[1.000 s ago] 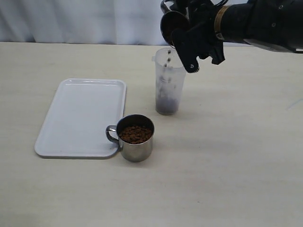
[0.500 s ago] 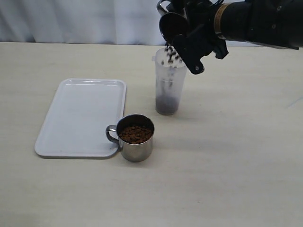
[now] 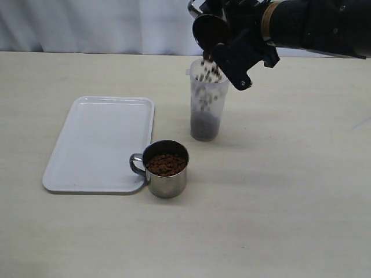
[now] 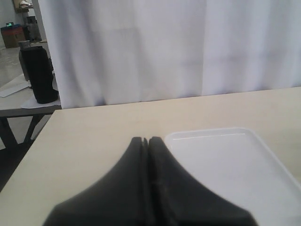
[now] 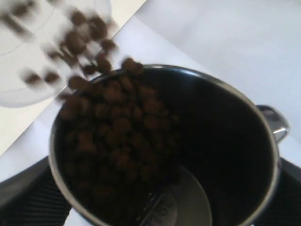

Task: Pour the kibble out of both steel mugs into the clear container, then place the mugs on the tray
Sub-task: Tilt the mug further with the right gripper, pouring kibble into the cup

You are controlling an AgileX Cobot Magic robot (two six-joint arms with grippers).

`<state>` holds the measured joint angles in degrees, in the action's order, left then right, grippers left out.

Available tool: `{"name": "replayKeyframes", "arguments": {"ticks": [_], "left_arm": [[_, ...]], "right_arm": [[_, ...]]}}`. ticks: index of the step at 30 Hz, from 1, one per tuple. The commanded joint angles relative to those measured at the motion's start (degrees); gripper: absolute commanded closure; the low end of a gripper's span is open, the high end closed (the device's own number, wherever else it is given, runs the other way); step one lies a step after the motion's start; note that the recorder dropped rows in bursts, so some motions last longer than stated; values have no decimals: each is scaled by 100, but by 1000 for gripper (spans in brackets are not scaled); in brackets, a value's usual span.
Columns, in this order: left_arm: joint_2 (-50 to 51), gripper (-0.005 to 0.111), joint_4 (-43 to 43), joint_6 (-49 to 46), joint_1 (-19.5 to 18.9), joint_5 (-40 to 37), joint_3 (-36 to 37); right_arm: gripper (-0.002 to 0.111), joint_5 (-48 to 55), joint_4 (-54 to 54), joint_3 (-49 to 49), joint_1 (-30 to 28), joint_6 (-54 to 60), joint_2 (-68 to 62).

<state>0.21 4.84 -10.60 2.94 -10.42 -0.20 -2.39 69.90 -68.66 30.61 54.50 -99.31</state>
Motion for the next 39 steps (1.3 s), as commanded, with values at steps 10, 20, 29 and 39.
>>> {"name": "replayKeyframes", "arguments": {"ticks": [10, 20, 29, 39], "left_arm": [[-21, 107, 17, 20, 43, 41, 20], [-21, 107, 17, 20, 43, 41, 20], [-21, 107, 17, 20, 43, 41, 20], [-21, 107, 17, 20, 43, 41, 20]], "right_arm": [[104, 441, 451, -56, 284, 170, 86], [104, 442, 451, -56, 284, 167, 86], [104, 575, 746, -56, 284, 181, 86], [104, 729, 1062, -56, 351, 181, 86]]}}
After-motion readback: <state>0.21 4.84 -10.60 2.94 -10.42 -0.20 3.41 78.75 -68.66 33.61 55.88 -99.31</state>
